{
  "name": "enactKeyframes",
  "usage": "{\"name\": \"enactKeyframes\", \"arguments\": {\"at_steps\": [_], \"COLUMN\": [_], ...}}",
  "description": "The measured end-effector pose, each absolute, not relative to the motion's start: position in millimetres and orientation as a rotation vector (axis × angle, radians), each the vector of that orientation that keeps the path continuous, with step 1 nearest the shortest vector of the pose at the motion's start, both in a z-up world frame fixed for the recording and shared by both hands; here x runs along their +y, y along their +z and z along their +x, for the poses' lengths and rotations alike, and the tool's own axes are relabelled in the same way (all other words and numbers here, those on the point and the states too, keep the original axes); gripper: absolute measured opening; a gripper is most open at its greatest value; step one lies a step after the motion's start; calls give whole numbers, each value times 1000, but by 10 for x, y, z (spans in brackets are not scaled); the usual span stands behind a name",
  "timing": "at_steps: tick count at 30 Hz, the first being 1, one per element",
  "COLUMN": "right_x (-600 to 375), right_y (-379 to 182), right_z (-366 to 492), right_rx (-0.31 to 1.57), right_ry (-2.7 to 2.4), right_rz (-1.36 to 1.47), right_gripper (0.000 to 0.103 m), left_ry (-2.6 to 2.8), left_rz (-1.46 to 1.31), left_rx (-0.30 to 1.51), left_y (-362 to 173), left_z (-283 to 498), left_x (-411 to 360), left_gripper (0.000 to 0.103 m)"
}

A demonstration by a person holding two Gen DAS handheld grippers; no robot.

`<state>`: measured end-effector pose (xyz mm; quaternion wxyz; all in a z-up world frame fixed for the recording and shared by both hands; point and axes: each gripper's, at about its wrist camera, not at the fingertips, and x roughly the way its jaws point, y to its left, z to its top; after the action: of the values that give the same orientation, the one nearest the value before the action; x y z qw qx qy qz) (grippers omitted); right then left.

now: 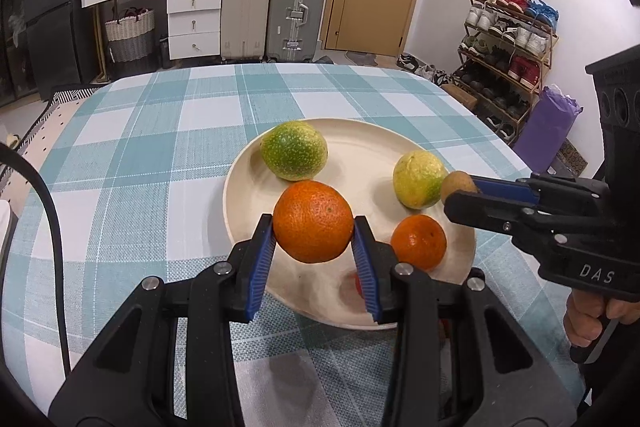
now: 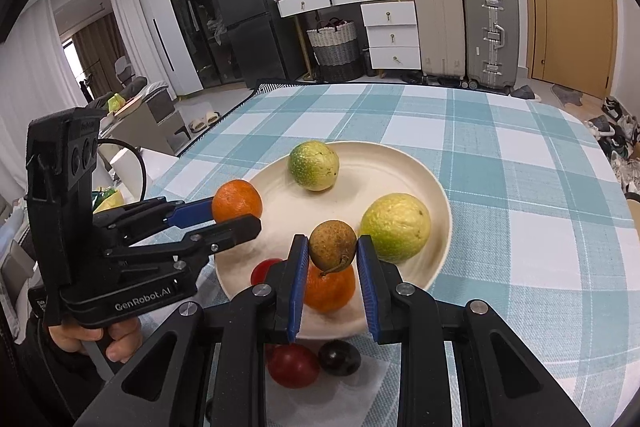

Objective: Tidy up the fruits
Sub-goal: 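Carry the orange and kiwi onto the plate and open both tools, then withdraw both tools from the plate toward the loose fruits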

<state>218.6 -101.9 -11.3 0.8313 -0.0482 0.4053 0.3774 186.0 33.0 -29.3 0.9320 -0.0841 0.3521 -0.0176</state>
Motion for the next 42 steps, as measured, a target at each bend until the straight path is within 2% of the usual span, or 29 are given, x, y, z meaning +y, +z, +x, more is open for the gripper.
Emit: {"name": "enactKeyframes", "arguments": {"at_steps": [16, 31, 35, 36, 40, 41, 42], "right_x": [-608, -662, -802, -858, -1019, -1043, -1072], "right_y": [-303, -337, -281, -255, -174, -160, -146], "right_z": [2304, 2346, 2305, 2291, 2235, 2217, 2193], "right_rx": [902, 909, 876, 864, 840, 834, 828], "right_ry": [833, 791, 763, 758, 731, 724, 720], "right_rz": [-171, -192, -172, -157, -147, -156, -159], "right_gripper": [25, 28, 40, 45, 53, 58, 69], "left_ry": [-30, -33, -25, -27, -26, -25, -19], "left_rz": [-168, -172, -167, -165, -172, -170, -166], "left_rx": [784, 782, 775, 771, 759, 756, 757], "left_y": [-424, -425, -402, -392, -347, -328, -311], "left_z": [1979, 1982, 1960, 1944, 1874, 1848, 1826], "left_x": [329, 331, 323, 319, 320, 318, 311], "left_gripper": [36, 36, 37, 39, 47, 56, 67]}}
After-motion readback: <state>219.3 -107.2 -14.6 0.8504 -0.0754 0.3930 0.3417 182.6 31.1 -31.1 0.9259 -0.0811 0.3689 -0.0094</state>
